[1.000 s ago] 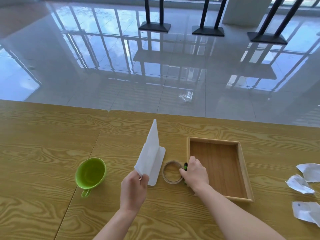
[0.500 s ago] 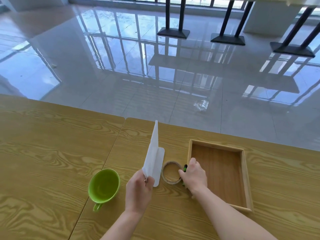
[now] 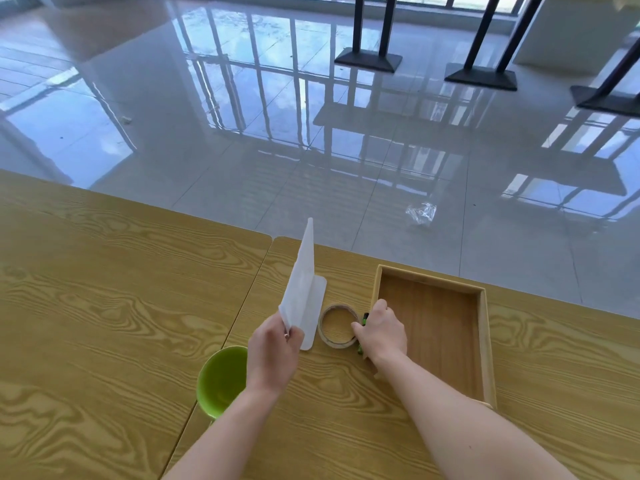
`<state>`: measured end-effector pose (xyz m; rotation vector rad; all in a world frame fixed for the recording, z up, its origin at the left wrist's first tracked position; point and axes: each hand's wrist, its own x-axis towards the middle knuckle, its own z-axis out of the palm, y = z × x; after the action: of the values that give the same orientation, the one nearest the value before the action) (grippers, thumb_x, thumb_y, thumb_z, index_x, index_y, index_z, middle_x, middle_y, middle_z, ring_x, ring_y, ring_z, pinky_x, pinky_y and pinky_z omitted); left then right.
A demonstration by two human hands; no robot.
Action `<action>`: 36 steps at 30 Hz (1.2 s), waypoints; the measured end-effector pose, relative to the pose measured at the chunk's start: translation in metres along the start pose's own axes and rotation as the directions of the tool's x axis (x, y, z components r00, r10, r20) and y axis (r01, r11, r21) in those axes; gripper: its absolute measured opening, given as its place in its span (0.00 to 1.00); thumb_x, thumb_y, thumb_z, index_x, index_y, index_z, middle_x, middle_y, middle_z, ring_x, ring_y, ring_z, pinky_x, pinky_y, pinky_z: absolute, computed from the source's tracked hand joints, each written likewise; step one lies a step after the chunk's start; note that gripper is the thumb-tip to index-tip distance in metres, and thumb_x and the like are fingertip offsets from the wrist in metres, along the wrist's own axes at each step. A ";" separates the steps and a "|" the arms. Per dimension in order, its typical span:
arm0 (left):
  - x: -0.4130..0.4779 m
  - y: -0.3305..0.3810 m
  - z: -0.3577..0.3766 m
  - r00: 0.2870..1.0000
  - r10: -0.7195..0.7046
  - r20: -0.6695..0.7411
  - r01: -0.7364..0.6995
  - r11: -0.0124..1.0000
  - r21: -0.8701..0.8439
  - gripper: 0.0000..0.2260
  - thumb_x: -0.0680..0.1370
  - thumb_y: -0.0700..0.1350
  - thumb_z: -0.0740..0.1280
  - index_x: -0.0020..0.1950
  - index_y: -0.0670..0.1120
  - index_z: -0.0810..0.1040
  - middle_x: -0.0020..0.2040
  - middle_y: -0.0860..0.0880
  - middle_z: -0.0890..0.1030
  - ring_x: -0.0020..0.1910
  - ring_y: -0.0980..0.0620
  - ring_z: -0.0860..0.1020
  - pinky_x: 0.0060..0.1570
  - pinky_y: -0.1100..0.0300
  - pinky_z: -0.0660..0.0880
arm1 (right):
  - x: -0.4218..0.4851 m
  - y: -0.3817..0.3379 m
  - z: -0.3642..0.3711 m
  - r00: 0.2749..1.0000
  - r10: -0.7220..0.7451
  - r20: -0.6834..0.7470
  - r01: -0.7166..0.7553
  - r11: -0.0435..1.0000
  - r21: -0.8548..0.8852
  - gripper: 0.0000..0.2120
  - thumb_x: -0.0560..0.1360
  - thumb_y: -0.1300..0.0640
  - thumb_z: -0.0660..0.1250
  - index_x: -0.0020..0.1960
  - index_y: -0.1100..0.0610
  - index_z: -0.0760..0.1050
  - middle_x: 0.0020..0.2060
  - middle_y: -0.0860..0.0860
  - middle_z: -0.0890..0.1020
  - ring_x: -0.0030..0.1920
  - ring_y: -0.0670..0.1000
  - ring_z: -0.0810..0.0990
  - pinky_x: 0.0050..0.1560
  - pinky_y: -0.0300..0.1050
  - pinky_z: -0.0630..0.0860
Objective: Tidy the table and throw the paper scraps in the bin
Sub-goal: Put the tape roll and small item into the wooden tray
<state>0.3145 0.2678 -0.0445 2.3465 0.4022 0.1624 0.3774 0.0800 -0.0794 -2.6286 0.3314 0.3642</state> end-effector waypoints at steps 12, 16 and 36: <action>0.045 -0.015 -0.012 1.000 -0.001 -0.017 0.001 1.000 -0.003 0.12 0.73 0.39 0.66 0.33 0.39 0.67 0.28 0.47 0.72 0.28 0.52 0.65 0.27 0.56 0.63 | 0.021 -0.040 0.013 1.000 -0.009 -0.009 0.009 1.000 -0.004 0.18 0.75 0.47 0.70 0.54 0.57 0.66 0.49 0.55 0.78 0.48 0.58 0.81 0.39 0.47 0.75; 0.052 -0.020 -0.016 1.000 -0.002 -0.025 0.002 1.000 -0.010 0.11 0.73 0.38 0.66 0.33 0.39 0.67 0.29 0.44 0.73 0.28 0.48 0.67 0.27 0.55 0.64 | 0.025 -0.046 0.015 1.000 -0.017 -0.004 0.017 1.000 0.010 0.19 0.74 0.47 0.70 0.54 0.56 0.66 0.49 0.55 0.78 0.47 0.57 0.81 0.41 0.48 0.77; 0.043 -0.020 -0.026 0.985 0.134 -0.109 -0.147 0.982 -0.118 0.07 0.77 0.38 0.67 0.43 0.49 0.77 0.37 0.57 0.79 0.38 0.60 0.79 0.35 0.71 0.70 | 0.073 -0.160 -0.051 0.915 -0.374 0.151 0.219 0.776 0.592 0.30 0.80 0.60 0.63 0.78 0.51 0.56 0.71 0.51 0.70 0.65 0.53 0.75 0.64 0.56 0.75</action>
<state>0.3443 0.3128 -0.0401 2.2484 0.2665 0.3643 0.5022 0.1820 0.0074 -1.9671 -0.0732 0.4212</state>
